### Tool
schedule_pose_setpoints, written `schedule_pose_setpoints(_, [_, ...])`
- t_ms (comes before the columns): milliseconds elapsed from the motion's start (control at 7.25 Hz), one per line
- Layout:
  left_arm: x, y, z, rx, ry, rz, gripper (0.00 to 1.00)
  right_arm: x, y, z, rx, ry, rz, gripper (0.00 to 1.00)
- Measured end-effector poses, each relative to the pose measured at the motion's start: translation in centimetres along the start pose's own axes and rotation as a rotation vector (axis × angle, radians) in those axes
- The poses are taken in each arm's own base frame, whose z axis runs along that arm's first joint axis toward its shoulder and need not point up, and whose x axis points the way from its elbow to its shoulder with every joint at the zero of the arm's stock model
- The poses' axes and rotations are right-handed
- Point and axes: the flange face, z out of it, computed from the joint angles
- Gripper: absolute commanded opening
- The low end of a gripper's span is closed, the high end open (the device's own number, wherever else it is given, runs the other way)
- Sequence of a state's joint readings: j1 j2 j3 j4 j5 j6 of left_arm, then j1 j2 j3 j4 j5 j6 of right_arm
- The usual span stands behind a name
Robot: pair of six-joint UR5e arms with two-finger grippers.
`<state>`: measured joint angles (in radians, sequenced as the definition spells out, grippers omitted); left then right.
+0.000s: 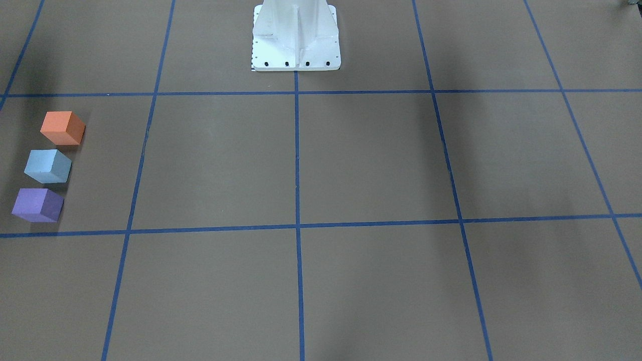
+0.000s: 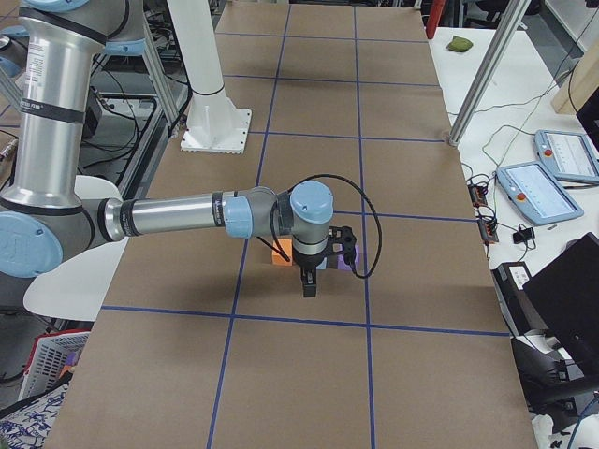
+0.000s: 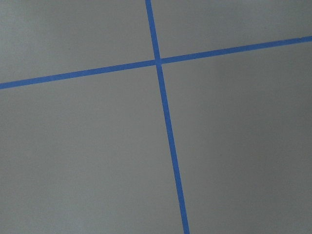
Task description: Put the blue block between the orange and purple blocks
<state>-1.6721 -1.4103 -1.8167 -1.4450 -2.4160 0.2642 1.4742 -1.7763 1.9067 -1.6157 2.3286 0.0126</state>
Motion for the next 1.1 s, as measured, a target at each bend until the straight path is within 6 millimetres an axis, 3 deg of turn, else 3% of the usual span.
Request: schedule_pose_setpoints(1103, [-0.32, 0.06, 0.29, -0.006, 0.002, -0.005, 1.0, 0.04, 0.06, 0.05, -0.001, -0.001, 0.002, 1.0])
